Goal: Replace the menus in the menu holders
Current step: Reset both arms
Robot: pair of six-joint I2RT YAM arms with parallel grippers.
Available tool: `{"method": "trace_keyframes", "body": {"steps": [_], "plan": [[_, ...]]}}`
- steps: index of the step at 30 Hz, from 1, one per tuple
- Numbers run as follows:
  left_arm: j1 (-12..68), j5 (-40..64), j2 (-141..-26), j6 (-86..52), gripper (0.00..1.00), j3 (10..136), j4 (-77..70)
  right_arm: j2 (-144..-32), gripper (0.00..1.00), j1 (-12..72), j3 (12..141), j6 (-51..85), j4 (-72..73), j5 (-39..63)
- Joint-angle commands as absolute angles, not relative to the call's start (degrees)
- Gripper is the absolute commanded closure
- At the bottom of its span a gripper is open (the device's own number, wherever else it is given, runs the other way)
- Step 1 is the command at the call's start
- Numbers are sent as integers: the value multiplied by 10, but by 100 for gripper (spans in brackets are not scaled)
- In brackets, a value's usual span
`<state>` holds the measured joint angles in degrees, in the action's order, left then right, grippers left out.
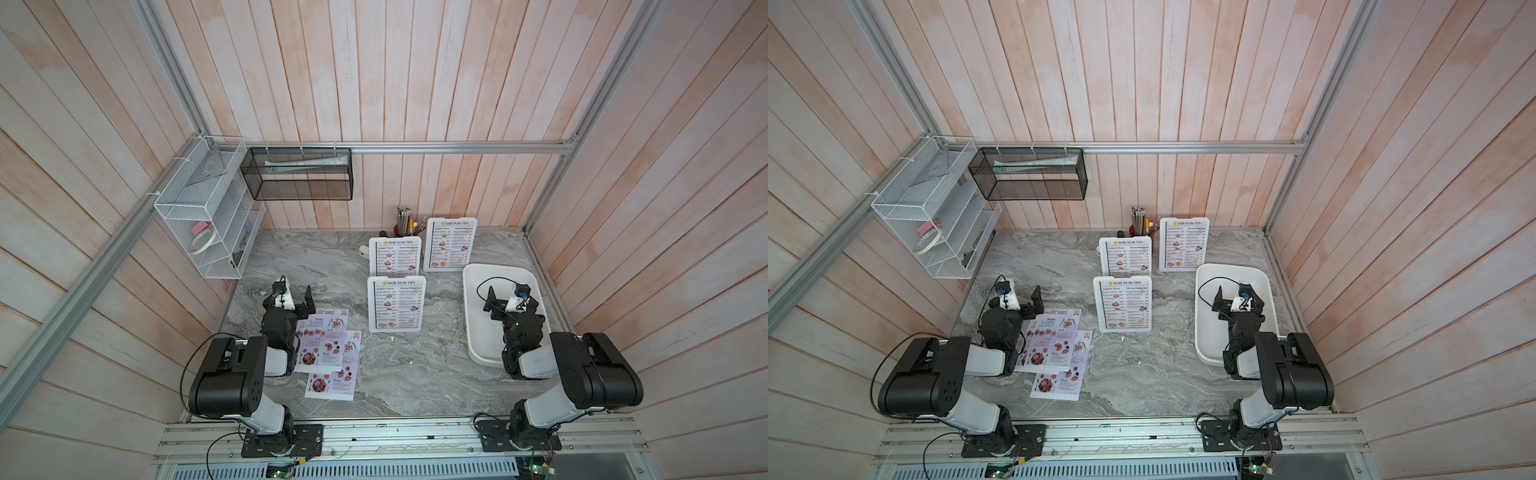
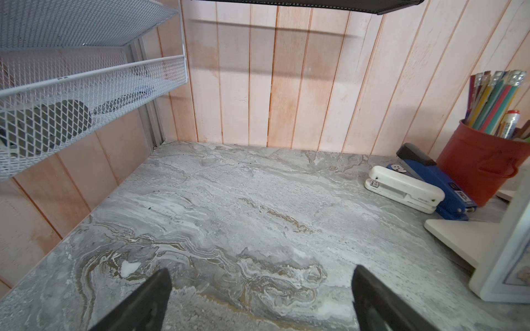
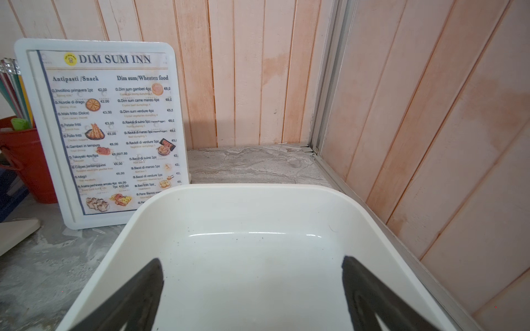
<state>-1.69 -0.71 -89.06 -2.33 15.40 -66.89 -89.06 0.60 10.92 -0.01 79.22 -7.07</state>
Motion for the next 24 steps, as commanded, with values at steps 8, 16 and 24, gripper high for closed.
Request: {"method": "trace_keyframes", "body": {"steps": [8, 16, 24], "plan": [[-14, -14, -896, -15, 0, 153, -679, -893, 2, -10, 99, 3, 805, -16], [-14, -14, -896, -15, 0, 153, -679, -895, 2, -11, 116, 3, 776, -23], [-14, -14, -896, -15, 0, 153, -679, -884, 2, -11, 71, -9, 841, 14]]}}
